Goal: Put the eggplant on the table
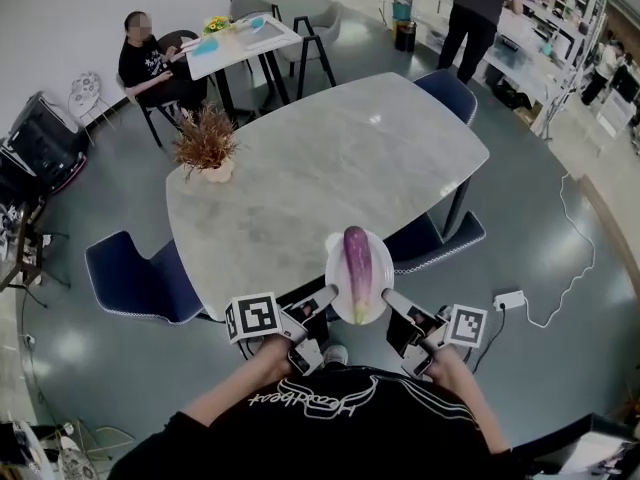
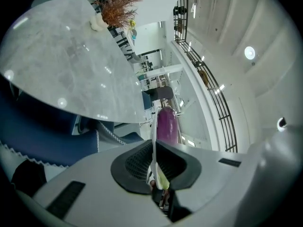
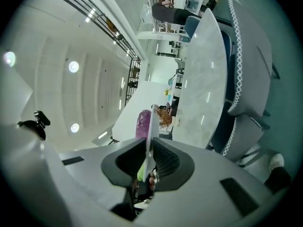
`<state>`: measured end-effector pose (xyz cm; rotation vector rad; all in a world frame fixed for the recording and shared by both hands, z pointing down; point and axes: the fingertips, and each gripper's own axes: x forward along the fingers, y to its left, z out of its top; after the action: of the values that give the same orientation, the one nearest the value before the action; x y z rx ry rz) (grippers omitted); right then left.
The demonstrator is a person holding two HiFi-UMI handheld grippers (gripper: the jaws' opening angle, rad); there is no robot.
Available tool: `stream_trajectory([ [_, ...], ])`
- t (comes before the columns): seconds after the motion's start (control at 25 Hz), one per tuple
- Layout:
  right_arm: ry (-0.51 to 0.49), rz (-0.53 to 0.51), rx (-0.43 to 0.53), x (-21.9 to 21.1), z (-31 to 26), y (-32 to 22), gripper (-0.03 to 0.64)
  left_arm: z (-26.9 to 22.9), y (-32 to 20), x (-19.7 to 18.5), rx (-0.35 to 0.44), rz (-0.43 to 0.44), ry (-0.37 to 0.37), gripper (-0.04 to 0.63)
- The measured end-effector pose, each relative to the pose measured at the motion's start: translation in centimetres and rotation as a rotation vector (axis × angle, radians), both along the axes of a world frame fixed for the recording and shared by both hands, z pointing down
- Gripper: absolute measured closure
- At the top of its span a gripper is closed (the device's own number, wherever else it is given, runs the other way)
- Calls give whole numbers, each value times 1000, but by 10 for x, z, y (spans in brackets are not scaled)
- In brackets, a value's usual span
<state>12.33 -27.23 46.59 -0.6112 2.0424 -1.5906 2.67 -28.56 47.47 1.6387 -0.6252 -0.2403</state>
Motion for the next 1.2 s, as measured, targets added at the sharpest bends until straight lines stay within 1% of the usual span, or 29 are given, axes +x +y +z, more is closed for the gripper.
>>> stream_trajectory([
  [0.12, -6, -10, 6, -12, -1, -27, 566, -2, -26, -13, 9, -15, 2, 571],
  [0.24, -11, -20, 38, -15, -2, -34, 566, -6, -34, -13, 52, -27, 19, 571],
  [0.32, -6, -28, 46, -20, -1, -42, 566, -4, -42, -19, 60, -34, 8, 571],
  [0.44, 10, -28, 50, -42, -7, -83, 566, -7, -82, -42, 54, -36, 11, 571],
  [0.52, 19, -26, 50, -51, -9, -105, 566, -9, -104, -51, 55, -37, 14, 571],
  [0.76, 45, -28, 37, -53, -4, -135, 566, -5, -134, -53, 49, -48, 9, 571],
  [0.96, 59, -40, 30, -44, 2, -153, 566, 2, -151, -44, 43, -68, 6, 571],
  [1.2, 114, -63, 17, -37, 7, -190, 566, 8, -184, -39, 27, -110, -5, 571],
])
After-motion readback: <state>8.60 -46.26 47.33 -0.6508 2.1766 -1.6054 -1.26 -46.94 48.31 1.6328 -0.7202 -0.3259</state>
